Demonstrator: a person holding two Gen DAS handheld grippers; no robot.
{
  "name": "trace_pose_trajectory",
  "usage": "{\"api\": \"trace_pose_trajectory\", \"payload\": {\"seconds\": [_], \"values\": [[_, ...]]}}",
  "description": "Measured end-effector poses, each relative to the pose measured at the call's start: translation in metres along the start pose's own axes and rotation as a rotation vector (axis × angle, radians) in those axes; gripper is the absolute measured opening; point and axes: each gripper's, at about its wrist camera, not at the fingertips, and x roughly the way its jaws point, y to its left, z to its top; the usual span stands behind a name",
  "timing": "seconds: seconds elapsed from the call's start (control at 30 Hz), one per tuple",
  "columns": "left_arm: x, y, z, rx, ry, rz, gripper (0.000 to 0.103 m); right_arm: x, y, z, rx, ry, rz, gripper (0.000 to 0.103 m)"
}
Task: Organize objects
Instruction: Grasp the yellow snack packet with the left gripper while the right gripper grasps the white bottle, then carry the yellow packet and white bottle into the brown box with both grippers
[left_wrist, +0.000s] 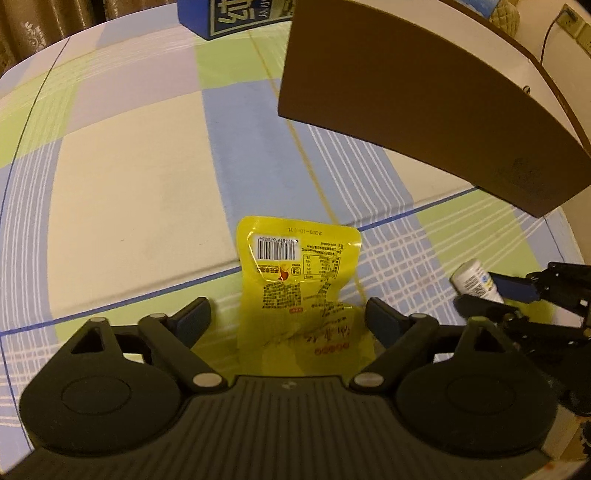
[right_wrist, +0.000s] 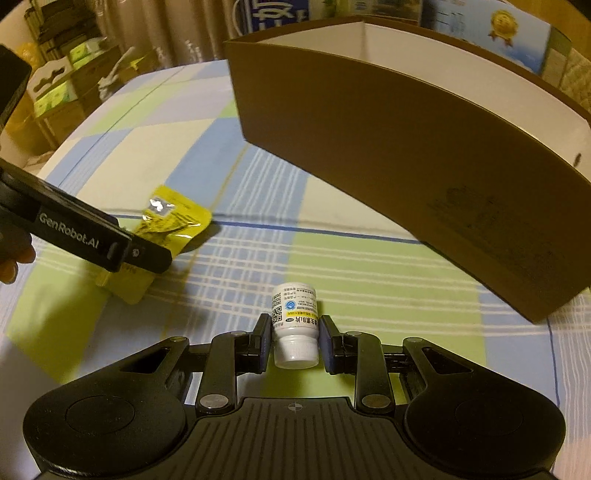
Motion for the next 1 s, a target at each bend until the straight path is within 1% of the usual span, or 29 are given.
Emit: {"api": "trace_pose_trajectory", "payload": {"seconds": [0.03, 0.13, 0.2, 0.27, 0.4, 0.43, 0.47, 0.5, 0.67, 1.0], "values": [[0.002, -0.001, 0.0, 0.003, 0.004, -0.001, 0.083, -0.001, -0.002, 0.0, 0.003, -0.001, -0.001, 0.024], [0.004, -0.01, -0.003, 0.047, -0.01, 0.033, 0.082, -0.001, -0.002, 0.0, 0.005, -0.003, -0.004, 0.024], [0.005, -0.014, -0.005, 0.069, -0.023, 0.044, 0.077, -0.001, -0.001, 0.001, -0.002, -0.002, -0.006, 0.024], [0.003, -0.018, -0.007, 0.083, -0.037, 0.041, 0.066, -0.001, -0.001, 0.001, -0.006, -0.001, -0.009, 0.024], [0.002, -0.023, -0.009, 0.082, -0.044, 0.056, 0.063, -0.001, -0.001, 0.001, -0.009, 0.0, -0.011, 0.024], [0.002, -0.023, -0.01, 0.079, -0.045, 0.06, 0.059, -0.001, 0.0, 0.0, -0.009, 0.0, -0.011, 0.024], [0.001, -0.023, -0.01, 0.08, -0.047, 0.063, 0.054, -0.002, 0.0, 0.0, -0.01, 0.0, -0.011, 0.024], [0.001, -0.024, -0.011, 0.082, -0.047, 0.067, 0.052, -0.003, 0.0, -0.001, -0.01, 0.001, -0.011, 0.024], [-0.005, -0.022, -0.019, 0.073, -0.045, 0.064, 0.047, -0.005, 0.002, -0.004, -0.004, 0.005, -0.009, 0.024], [-0.024, -0.014, -0.049, 0.025, -0.043, 0.048, 0.044, -0.016, 0.008, -0.016, 0.036, 0.032, 0.019, 0.024]]}}
